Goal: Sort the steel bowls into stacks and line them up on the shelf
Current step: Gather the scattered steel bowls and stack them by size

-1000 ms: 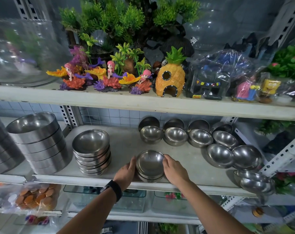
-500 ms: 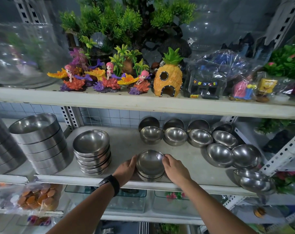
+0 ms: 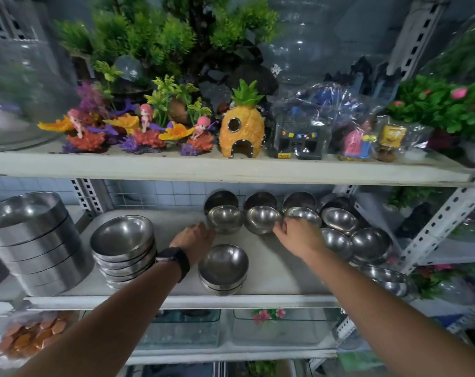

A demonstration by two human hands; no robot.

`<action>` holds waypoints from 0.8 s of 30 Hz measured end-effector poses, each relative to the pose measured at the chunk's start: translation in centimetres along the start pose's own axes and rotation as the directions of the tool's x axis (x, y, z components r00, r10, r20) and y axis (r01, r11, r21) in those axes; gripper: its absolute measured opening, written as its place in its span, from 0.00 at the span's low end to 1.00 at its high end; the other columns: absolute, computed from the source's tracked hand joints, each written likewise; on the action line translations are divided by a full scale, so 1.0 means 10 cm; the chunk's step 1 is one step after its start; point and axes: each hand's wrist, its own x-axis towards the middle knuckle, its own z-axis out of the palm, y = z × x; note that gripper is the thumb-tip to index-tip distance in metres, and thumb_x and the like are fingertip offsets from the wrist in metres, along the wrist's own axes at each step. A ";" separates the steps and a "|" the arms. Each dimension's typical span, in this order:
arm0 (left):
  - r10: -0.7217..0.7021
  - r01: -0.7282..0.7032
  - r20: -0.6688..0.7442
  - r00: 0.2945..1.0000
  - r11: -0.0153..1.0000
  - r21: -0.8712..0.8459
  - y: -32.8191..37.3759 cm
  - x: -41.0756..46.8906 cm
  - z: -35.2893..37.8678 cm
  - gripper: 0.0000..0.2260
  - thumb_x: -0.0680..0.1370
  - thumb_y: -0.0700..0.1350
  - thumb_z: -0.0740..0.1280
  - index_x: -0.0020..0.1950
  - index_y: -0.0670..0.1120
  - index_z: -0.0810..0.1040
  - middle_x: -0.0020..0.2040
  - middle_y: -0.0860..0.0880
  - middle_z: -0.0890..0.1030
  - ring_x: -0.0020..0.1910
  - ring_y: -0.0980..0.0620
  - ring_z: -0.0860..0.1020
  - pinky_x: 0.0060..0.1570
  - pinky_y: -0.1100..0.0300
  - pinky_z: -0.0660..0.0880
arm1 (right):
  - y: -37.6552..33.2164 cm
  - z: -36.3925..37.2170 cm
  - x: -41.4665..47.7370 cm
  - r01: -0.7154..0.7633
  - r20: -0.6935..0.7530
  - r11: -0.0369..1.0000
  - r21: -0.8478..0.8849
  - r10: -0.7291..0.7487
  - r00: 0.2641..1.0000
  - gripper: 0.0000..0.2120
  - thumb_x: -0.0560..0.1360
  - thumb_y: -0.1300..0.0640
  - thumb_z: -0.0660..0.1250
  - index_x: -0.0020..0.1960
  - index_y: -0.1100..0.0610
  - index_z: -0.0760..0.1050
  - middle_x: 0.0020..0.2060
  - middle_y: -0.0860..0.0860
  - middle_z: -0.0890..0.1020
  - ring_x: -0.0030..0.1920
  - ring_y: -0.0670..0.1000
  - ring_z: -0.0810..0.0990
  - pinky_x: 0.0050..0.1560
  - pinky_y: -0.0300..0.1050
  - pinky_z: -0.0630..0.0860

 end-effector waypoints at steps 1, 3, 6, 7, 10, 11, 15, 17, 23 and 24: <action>0.009 -0.008 -0.019 1.000 1.000 0.025 0.05 0.01 -0.02 0.23 0.81 0.58 0.46 0.56 0.47 0.75 0.50 0.47 0.81 0.40 0.48 0.76 0.41 0.56 0.73 | 0.04 0.00 0.03 -0.005 -0.002 1.000 -0.018 0.005 1.000 0.22 0.81 0.40 0.52 0.39 0.53 0.72 0.34 0.52 0.80 0.37 0.55 0.81 0.36 0.46 0.76; 0.007 -0.004 -0.040 0.999 0.998 0.065 0.10 0.08 -0.02 0.19 0.84 0.56 0.50 0.55 0.46 0.75 0.45 0.49 0.79 0.40 0.49 0.78 0.38 0.58 0.71 | 0.11 0.02 0.07 -0.022 -0.008 0.999 -0.044 0.022 1.000 0.24 0.81 0.39 0.52 0.42 0.55 0.77 0.36 0.53 0.82 0.39 0.56 0.82 0.35 0.44 0.73; 0.005 -0.005 -0.010 1.000 0.997 0.071 0.12 0.18 0.00 0.16 0.85 0.54 0.50 0.52 0.47 0.74 0.38 0.52 0.74 0.33 0.56 0.73 0.31 0.62 0.67 | 0.19 0.05 0.11 -0.035 -0.011 0.997 -0.074 0.034 0.999 0.26 0.80 0.38 0.51 0.46 0.56 0.79 0.39 0.54 0.82 0.42 0.57 0.82 0.34 0.45 0.70; 0.003 -0.003 -0.010 1.000 0.997 0.074 0.11 0.21 0.01 0.16 0.85 0.54 0.50 0.53 0.48 0.74 0.38 0.52 0.74 0.33 0.56 0.72 0.31 0.62 0.67 | 0.21 0.06 0.11 -0.038 -0.012 0.996 -0.082 0.037 0.999 0.26 0.81 0.38 0.51 0.47 0.56 0.79 0.40 0.54 0.83 0.42 0.57 0.82 0.34 0.44 0.69; 0.018 -0.017 -0.007 1.000 0.994 0.105 0.09 0.30 0.05 0.16 0.85 0.54 0.51 0.54 0.47 0.74 0.38 0.52 0.74 0.33 0.56 0.72 0.31 0.62 0.67 | 0.24 0.10 0.11 -0.042 -0.008 0.995 -0.094 0.041 0.999 0.25 0.81 0.38 0.51 0.49 0.56 0.78 0.35 0.52 0.79 0.37 0.55 0.78 0.30 0.42 0.65; 0.017 -0.016 -0.009 1.000 0.994 0.105 0.08 0.32 0.06 0.17 0.84 0.54 0.51 0.52 0.47 0.74 0.38 0.51 0.75 0.34 0.55 0.74 0.31 0.61 0.67 | 0.23 0.12 0.12 -0.052 0.003 0.995 -0.089 0.052 0.999 0.26 0.82 0.38 0.50 0.49 0.56 0.78 0.33 0.50 0.76 0.35 0.54 0.76 0.29 0.42 0.64; -0.026 0.026 -0.011 1.000 0.998 0.057 0.10 0.39 0.03 0.18 0.84 0.57 0.51 0.46 0.48 0.73 0.43 0.47 0.78 0.41 0.46 0.78 0.37 0.57 0.72 | 0.17 0.20 0.13 -0.092 0.075 0.993 -0.074 0.097 0.992 0.29 0.82 0.38 0.50 0.47 0.57 0.80 0.33 0.52 0.77 0.36 0.56 0.78 0.35 0.45 0.72; -0.056 0.056 -0.010 0.998 0.998 0.036 0.12 0.43 0.01 0.19 0.84 0.57 0.52 0.41 0.48 0.72 0.42 0.48 0.79 0.42 0.46 0.79 0.38 0.57 0.73 | 0.15 0.25 0.14 -0.088 0.088 0.994 -0.067 0.094 0.992 0.29 0.83 0.38 0.51 0.46 0.58 0.81 0.38 0.55 0.82 0.41 0.57 0.82 0.38 0.46 0.75; -0.110 0.110 -0.013 0.994 0.992 0.061 0.12 0.56 0.05 0.19 0.84 0.57 0.53 0.52 0.49 0.80 0.47 0.46 0.81 0.44 0.45 0.78 0.42 0.57 0.72 | 0.01 0.42 0.27 -0.039 0.078 0.983 -0.177 0.053 0.996 0.30 0.83 0.39 0.50 0.42 0.57 0.82 0.38 0.55 0.84 0.34 0.54 0.77 0.32 0.42 0.67; -0.113 0.113 -0.016 0.994 0.992 0.058 0.13 0.58 0.07 0.20 0.83 0.58 0.53 0.53 0.49 0.80 0.48 0.46 0.82 0.45 0.45 0.79 0.42 0.57 0.73 | 0.00 0.45 0.31 -0.037 0.080 0.981 -0.193 0.054 0.995 0.30 0.83 0.39 0.50 0.42 0.57 0.82 0.38 0.55 0.84 0.34 0.54 0.78 0.33 0.42 0.69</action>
